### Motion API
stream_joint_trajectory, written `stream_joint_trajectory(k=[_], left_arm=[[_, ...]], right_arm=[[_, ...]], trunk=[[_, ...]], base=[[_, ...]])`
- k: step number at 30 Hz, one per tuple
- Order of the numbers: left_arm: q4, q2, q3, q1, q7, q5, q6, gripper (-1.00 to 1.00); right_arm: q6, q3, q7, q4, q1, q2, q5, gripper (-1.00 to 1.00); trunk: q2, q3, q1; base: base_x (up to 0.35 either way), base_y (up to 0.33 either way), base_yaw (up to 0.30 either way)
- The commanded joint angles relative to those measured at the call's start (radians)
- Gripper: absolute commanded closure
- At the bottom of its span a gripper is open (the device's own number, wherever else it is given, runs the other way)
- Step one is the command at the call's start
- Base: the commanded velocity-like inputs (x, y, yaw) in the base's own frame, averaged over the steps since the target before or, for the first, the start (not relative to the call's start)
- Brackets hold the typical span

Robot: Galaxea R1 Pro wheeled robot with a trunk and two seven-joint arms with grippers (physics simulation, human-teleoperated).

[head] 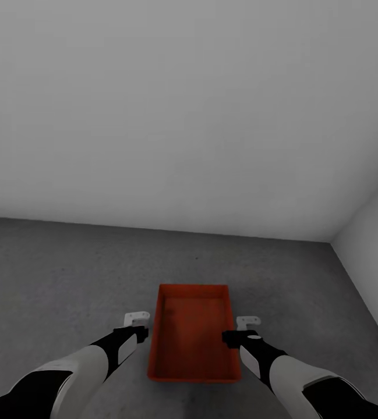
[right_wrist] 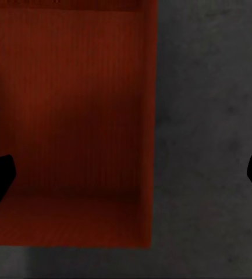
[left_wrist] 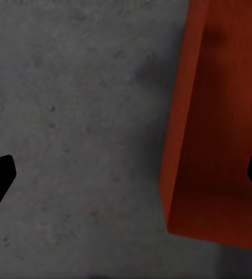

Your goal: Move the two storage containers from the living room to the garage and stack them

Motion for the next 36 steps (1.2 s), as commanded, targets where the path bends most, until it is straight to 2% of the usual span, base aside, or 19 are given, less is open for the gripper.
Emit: stream_joint_trajectory(k=[1, 23, 36], left_arm=[[-0.002, 0.000, 0.002, 0.000, 0.003, 0.009, 0.004, -1.00], [-0.002, 0.000, 0.002, 0.000, 0.003, 0.009, 0.004, -1.00], [-0.002, 0.000, 0.002, 0.000, 0.003, 0.009, 0.004, -1.00]], right_arm=[[0.002, 0.009, -0.004, -0.001, 0.000, 0.000, -0.010, -1.00], [0.002, 0.009, -0.005, -0.001, 0.000, -0.001, -0.010, -1.00], [0.004, 0.009, -0.007, 0.001, 0.000, -0.011, -0.010, -1.00]], trunk=[[0.007, 0.003, -0.004], [0.161, 0.072, -0.088], [0.252, 0.112, -0.138]], base=[[0.000, 0.000, 0.000], [0.000, 0.000, 0.000], [0.000, 0.000, 0.000]])
